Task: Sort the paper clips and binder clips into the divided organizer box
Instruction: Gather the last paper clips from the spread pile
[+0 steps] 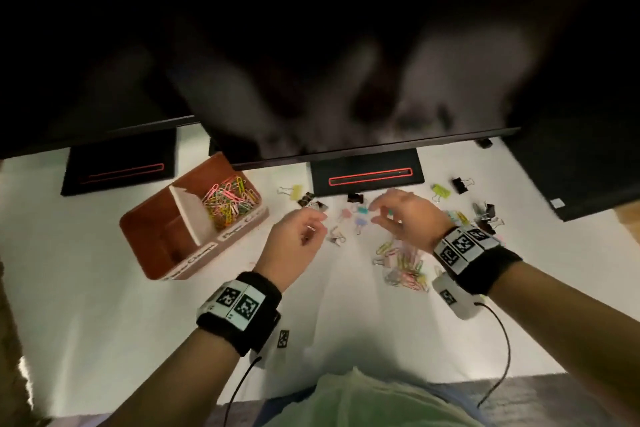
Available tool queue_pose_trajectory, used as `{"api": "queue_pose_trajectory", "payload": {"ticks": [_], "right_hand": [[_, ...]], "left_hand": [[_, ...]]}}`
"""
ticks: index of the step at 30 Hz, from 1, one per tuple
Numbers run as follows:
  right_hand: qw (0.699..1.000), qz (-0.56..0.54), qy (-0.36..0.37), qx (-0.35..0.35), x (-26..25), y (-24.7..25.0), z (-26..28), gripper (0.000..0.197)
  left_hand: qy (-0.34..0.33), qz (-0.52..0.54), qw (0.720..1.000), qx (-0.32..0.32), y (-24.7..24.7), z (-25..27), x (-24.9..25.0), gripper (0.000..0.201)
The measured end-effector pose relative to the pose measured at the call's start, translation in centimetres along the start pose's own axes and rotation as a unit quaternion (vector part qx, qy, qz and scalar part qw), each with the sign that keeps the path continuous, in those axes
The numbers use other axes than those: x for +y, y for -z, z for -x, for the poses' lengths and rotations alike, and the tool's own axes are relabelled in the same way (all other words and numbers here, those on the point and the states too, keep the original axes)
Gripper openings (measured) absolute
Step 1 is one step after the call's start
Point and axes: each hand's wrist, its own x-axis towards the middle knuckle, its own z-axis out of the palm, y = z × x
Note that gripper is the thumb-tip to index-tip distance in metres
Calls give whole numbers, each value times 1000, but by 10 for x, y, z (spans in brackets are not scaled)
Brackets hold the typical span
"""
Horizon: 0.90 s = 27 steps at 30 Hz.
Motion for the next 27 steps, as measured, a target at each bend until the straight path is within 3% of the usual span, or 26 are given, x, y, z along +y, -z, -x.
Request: {"api": "queue_pose_trajectory", "payload": {"ticks": [2,6,13,17,23,27], "right_hand": [[998,18,-36,-40,32,3,24,22],[995,12,-32,-89,71,7,58,21],[985,-13,-28,-170,101,-9,79,44],[988,-19,-27,-151,110,-14,72,40],[993,-2,29,-112,114,-8,65,33],[991,44,64,-111,110,-13,55,34]], "left_hand": [[1,-37,999,-37,-30,-7,5,22],[9,-93,991,-94,-81,-20,14,28],[44,-185,974,-121,-136,-33,18,25],[53,-208,970,-111,-146,-36,18,29],[70,-186,977,-71,-147,-38,13,13],[39,-220,972,-72,-147,-38,11,7]]}}
